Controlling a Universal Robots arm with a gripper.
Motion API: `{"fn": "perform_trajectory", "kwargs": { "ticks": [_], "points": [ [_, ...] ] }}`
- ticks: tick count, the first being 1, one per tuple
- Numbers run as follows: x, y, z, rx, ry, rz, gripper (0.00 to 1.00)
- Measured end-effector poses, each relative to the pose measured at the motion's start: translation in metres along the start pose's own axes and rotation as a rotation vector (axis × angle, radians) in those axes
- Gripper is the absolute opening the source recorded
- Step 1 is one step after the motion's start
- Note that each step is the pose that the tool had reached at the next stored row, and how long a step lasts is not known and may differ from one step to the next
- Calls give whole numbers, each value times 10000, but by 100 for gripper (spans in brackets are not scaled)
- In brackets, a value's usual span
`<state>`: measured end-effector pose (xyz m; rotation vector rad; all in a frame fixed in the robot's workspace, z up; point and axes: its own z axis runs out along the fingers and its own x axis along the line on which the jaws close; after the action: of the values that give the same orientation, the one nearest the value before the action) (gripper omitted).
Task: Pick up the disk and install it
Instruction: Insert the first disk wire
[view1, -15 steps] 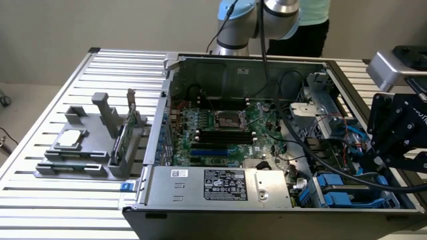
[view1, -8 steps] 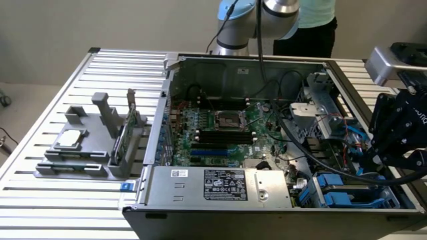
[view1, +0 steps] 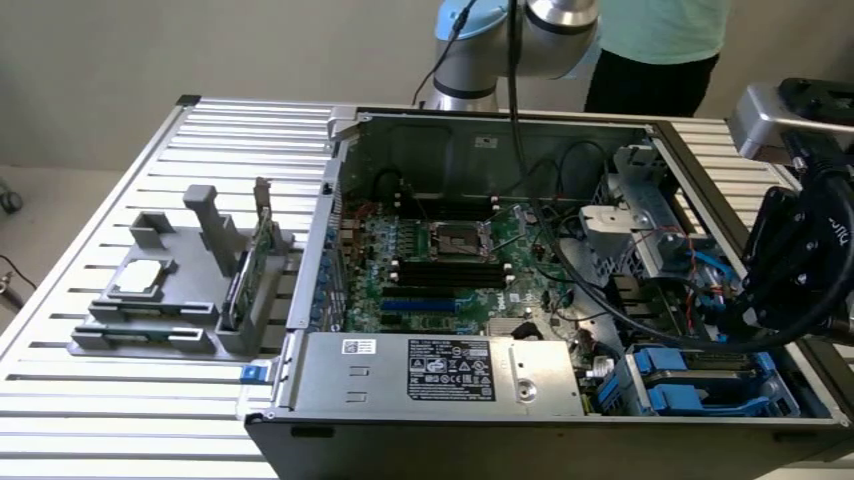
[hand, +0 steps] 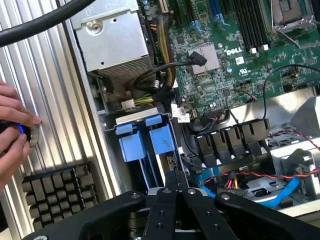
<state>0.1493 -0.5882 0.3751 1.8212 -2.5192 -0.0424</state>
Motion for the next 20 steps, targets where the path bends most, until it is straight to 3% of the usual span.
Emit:
{"fn": "perform_trajectory", "kwargs": {
  "ticks": [20],
  "points": [
    [0, 0, 1, 2, -137, 2984, 11]
  ]
}}
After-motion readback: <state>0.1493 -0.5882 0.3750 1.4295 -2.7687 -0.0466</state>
